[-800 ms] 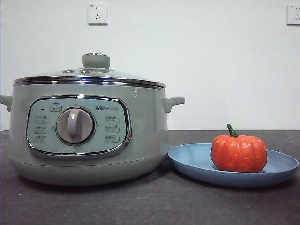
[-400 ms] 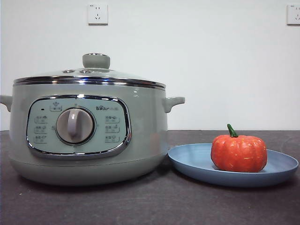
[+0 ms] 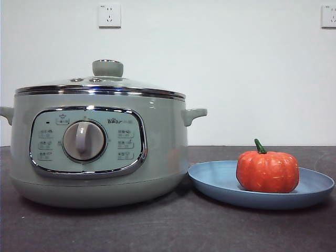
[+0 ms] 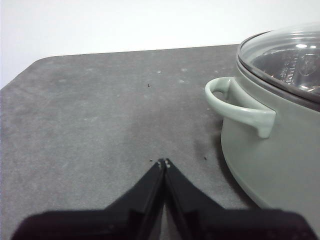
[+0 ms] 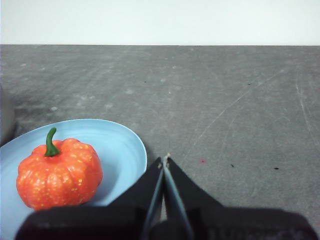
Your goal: Take the pumpkin out from the steamer,put the pumpkin in the blue plate,close the lid
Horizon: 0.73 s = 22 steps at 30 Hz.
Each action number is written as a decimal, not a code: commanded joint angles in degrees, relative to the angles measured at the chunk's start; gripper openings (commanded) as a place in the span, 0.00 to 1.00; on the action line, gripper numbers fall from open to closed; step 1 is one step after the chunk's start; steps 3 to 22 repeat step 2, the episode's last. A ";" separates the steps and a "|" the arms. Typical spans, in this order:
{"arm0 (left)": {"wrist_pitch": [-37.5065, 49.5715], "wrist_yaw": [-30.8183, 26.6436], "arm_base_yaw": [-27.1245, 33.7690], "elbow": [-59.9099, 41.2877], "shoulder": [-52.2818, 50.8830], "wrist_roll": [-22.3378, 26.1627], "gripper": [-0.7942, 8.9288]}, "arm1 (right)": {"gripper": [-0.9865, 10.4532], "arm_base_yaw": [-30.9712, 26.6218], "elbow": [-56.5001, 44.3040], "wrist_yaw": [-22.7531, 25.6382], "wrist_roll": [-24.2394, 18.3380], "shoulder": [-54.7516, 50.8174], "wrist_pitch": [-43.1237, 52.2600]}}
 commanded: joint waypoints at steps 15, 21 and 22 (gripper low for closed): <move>0.02 0.04 0.22 -0.87 -0.09 -0.52 0.08 | 0.09 0.02 -0.48 0.09 0.55 0.00 -0.70; 0.02 0.04 0.22 -0.87 -0.09 -0.52 0.08 | 0.09 0.02 -0.48 0.09 0.55 0.00 -0.70; 0.02 0.04 0.22 -0.87 -0.09 -0.52 0.08 | 0.09 0.02 -0.48 0.09 0.55 0.00 -0.70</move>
